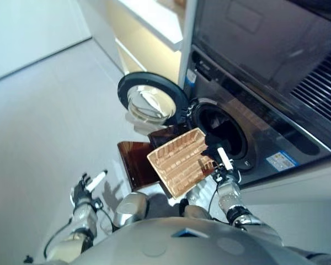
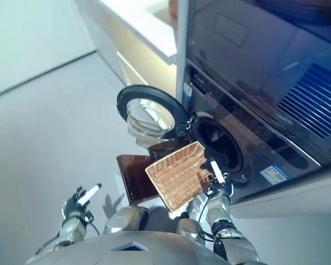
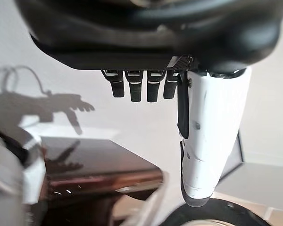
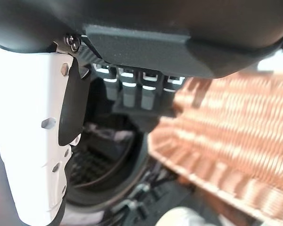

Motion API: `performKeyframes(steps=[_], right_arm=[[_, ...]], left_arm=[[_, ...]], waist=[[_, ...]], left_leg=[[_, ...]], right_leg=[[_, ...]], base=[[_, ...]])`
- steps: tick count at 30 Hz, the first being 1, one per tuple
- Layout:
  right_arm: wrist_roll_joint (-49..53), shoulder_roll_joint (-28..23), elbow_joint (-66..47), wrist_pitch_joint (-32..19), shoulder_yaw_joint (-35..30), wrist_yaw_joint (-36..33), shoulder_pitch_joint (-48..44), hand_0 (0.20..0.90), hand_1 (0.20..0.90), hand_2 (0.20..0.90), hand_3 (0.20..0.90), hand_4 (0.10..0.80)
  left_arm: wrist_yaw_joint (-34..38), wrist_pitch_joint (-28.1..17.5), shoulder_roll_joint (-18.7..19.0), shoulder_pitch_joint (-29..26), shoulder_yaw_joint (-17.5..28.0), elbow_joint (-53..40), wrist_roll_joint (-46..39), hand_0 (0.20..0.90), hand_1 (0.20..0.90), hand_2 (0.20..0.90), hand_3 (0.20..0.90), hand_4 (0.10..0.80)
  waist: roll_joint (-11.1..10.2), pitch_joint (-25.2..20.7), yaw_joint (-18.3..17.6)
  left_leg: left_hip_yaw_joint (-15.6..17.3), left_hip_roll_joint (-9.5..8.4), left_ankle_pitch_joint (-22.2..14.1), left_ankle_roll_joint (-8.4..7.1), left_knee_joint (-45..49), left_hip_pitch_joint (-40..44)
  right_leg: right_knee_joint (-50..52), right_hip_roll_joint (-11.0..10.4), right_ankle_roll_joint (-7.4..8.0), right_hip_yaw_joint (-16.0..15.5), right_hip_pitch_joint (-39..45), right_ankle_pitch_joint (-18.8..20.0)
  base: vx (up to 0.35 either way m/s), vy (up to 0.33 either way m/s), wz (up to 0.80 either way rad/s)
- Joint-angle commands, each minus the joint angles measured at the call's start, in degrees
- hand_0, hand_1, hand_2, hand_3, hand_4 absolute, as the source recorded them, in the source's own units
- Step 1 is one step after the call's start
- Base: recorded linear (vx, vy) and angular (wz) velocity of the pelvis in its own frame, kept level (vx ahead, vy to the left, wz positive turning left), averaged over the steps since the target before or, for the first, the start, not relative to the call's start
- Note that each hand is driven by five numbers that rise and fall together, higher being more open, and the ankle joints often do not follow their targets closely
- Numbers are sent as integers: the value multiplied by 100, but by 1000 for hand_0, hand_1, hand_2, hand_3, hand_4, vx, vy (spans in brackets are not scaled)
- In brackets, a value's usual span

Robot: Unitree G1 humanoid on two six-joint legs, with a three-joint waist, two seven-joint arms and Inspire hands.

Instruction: Pick up the clothes and place them into the washing machine

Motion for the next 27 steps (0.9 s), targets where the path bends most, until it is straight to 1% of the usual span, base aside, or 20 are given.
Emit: performKeyframes(steps=[1, 2, 4, 5, 6, 7, 8, 9, 10, 11, 12, 13, 14, 15, 17, 18, 20, 23, 26, 27], right_arm=[[182, -40, -364, -381, -46, 66, -497, 900, 900, 900, 900, 800], [193, -4, -322, -363, 4, 62, -522, 900, 900, 900, 900, 800], [221, 29, -315, -324, -1, 79, -520, 900, 900, 900, 900, 800], [222, 29, -313, -324, -3, 80, -522, 900, 900, 900, 900, 800], [293, 95, -275, -279, 15, 111, -586, 900, 900, 900, 900, 800], [294, 94, -273, -278, 14, 113, -586, 900, 900, 900, 900, 800], [312, 148, -252, -241, 59, 124, -614, 900, 900, 900, 900, 800], [380, 231, -338, -243, 269, 146, -873, 900, 900, 900, 900, 800], [388, 243, -357, -246, 364, 132, -984, 900, 900, 900, 900, 800], [387, 241, -359, -245, 364, 129, -985, 900, 900, 900, 900, 800], [436, 317, -384, -241, 411, 132, -899, 900, 900, 900, 900, 800], [435, 317, -385, -241, 411, 132, -898, 900, 900, 900, 900, 800], [465, 328, -449, -253, 477, 136, -880, 900, 900, 900, 900, 800], [531, 323, -446, -240, 456, 140, -863, 900, 900, 900, 900, 800], [604, 346, -437, -244, 418, 132, -804, 900, 900, 900, 900, 800], [737, 387, -351, -221, 340, 144, -767, 900, 900, 900, 900, 800], [827, 420, -312, -198, 300, 155, -763, 900, 900, 900, 900, 800], [935, 439, -295, -230, 231, 165, -836, 900, 900, 900, 900, 800], [1266, 478, -477, -398, 185, 143, -1111, 900, 900, 900, 900, 800], [1443, 499, -658, -552, 192, 95, -1360, 900, 900, 900, 900, 800]], left_arm=[[197, -265, 395, -241, -88, -148, 141, 900, 900, 900, 900, 800], [208, -268, 398, -201, -97, -154, 164, 900, 900, 900, 900, 800], [180, -272, 379, -148, -123, -237, 164, 900, 900, 900, 900, 800], [180, -271, 379, -149, -123, -238, 164, 900, 900, 900, 900, 800], [158, -306, 375, -109, -149, -388, 101, 900, 900, 900, 900, 800], [157, -306, 375, -106, -150, -390, 99, 900, 900, 900, 900, 800], [131, -300, 381, -108, -119, -344, 46, 900, 900, 900, 900, 800], [190, -372, 444, -187, -108, -504, -174, 900, 900, 900, 900, 800], [209, -427, 443, -187, -176, -694, -279, 900, 900, 900, 900, 800], [211, -425, 440, -186, -177, -699, -280, 900, 900, 900, 900, 800], [184, -415, 415, -202, -262, -704, -252, 900, 900, 900, 900, 800], [184, -414, 415, -202, -261, -704, -252, 900, 900, 900, 900, 800], [190, -423, 418, -248, -227, -692, -333, 900, 900, 900, 900, 800], [189, -419, 354, -238, -241, -743, -338, 900, 900, 900, 900, 800], [162, -403, 323, -193, -267, -734, -333, 900, 900, 900, 900, 800], [127, -367, 308, -147, -261, -735, -348, 900, 900, 900, 900, 800], [112, -347, 293, -121, -270, -764, -377, 900, 900, 900, 900, 800], [113, -350, 292, -119, -262, -771, -411, 900, 900, 900, 900, 800], [198, -389, 306, -195, -375, -965, -493, 900, 900, 900, 900, 800], [259, -449, 313, -316, -476, -1057, -611, 900, 900, 900, 900, 800]], waist=[[281, -114, 105], [340, -136, 140], [392, -115, 150], [388, -111, 153], [453, -129, 219], [449, -126, 233], [461, -141, 273], [578, 77, 444], [638, 144, 519], [640, 129, 521], [589, 56, 464], [589, 55, 463], [575, 31, 471], [571, -25, 459], [580, -45, 439], [576, -99, 412], [586, -87, 376], [614, -36, 359], [755, 272, 345], [876, 577, 313]], left_leg=[[142, 405, 1030, 21, -1612, -24], [77, 371, 954, 16, -1697, 139], [99, 220, 818, 39, -1541, 239], [104, 212, 807, 44, -1523, 237], [263, 104, 700, 105, -1529, 345], [279, 102, 696, 109, -1531, 354], [380, 85, 645, 134, -1561, 418], [626, 167, 597, 135, -1482, 350], [733, 191, 597, 116, -1479, 258], [732, 193, 596, 115, -1473, 238], [778, 169, 602, 127, -1521, 229], [777, 169, 602, 127, -1522, 229], [795, 185, 617, 120, -1602, 238], [802, 211, 631, 121, -1780, 338], [789, 225, 659, 118, -1864, 443], [738, 245, 661, 116, -1931, 578], [685, 233, 649, 104, -1939, 648], [624, 213, 641, 99, -1943, 641], [615, 175, 642, 80, -1817, 388], [636, 146, 638, 72, -1635, 66]], right_leg=[[-1, 423, 274, 364, 348, -309], [29, 435, 263, 410, 399, -370], [105, 275, 320, 394, 448, -424], [108, 269, 324, 398, 451, -430], [182, 96, 407, 402, 447, -431], [187, 91, 410, 416, 447, -436], [246, 25, 450, 393, 393, -424], [540, -55, 526, 16, -117, -259], [516, -119, 554, -208, -335, -181], [518, -116, 555, -209, -353, -178], [277, -171, 560, -174, -310, -58], [275, -171, 560, -175, -309, -57], [223, -184, 556, -153, -296, -52], [120, -233, 555, -241, -231, -45], [77, -234, 545, -290, -147, -53], [-13, -221, 523, -350, 23, -93], [-112, -228, 521, -429, 180, -100], [-158, -241, 528, -489, 204, -95], [-106, -261, 531, -500, 2, -61], [31, -281, 533, -457, -354, -26]], base=[[211, 181, -6], [200, 191, -1], [99, 148, -37], [100, 181, -57], [62, 123, -42], [80, 169, -46], [-183, 117, -33], [-314, 136, -35], [-332, 88, -30], [-98, 8, -120], [31, -13, -99], [32, -11, -68], [54, 15, 42], [97, 13, 31], [112, -7, 12], [85, -22, 7], [87, -25, 22], [-5, -5, 15], [-247, 28, 9], [-340, 39, 0]])
